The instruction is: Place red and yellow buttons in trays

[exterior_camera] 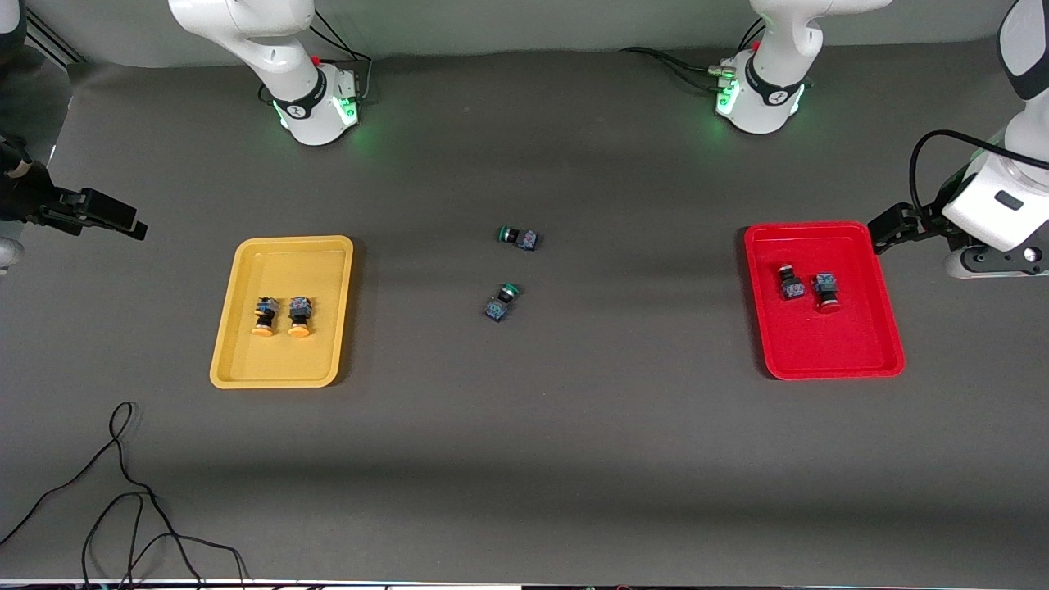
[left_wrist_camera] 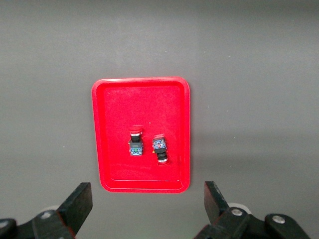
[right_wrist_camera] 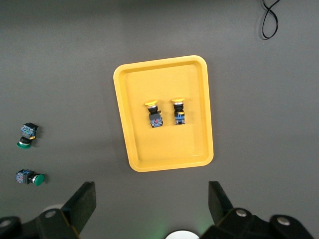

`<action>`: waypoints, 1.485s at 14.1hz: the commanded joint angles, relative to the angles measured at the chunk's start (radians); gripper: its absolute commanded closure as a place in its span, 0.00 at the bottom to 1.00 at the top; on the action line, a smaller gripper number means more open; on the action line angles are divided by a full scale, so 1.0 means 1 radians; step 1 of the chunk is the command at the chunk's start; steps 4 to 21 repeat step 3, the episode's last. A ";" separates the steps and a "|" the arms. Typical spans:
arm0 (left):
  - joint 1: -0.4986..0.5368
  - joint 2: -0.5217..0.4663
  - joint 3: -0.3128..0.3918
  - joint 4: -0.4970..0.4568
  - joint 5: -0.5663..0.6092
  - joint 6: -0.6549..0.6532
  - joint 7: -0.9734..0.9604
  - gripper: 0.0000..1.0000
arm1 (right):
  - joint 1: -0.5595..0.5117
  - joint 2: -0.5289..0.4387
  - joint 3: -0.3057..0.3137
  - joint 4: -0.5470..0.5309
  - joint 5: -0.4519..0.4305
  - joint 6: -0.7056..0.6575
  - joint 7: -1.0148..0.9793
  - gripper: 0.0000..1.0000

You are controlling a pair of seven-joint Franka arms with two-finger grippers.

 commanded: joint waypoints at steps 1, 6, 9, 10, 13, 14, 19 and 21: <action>-0.006 -0.001 0.004 0.017 0.009 -0.028 0.012 0.00 | 0.002 0.001 0.004 0.003 -0.029 0.008 -0.021 0.00; -0.006 -0.001 0.004 0.018 0.009 -0.028 0.012 0.00 | 0.002 -0.001 0.004 0.001 -0.029 0.008 -0.021 0.00; -0.006 -0.001 0.004 0.018 0.009 -0.028 0.012 0.00 | 0.002 -0.001 0.004 0.001 -0.029 0.008 -0.021 0.00; -0.006 -0.001 0.004 0.018 0.009 -0.028 0.012 0.00 | 0.002 -0.001 0.004 0.001 -0.029 0.008 -0.021 0.00; -0.006 -0.001 0.004 0.018 0.009 -0.028 0.012 0.00 | 0.002 -0.001 0.004 0.001 -0.029 0.008 -0.021 0.00; -0.006 -0.001 0.004 0.018 0.009 -0.028 0.012 0.00 | 0.002 -0.001 0.004 0.001 -0.029 0.008 -0.021 0.00; -0.006 -0.001 0.004 0.018 0.009 -0.028 0.012 0.00 | 0.002 -0.001 0.004 0.001 -0.029 0.008 -0.021 0.00; -0.006 -0.001 0.004 0.018 0.009 -0.028 0.012 0.00 | 0.002 -0.001 0.004 0.001 -0.029 0.008 -0.021 0.00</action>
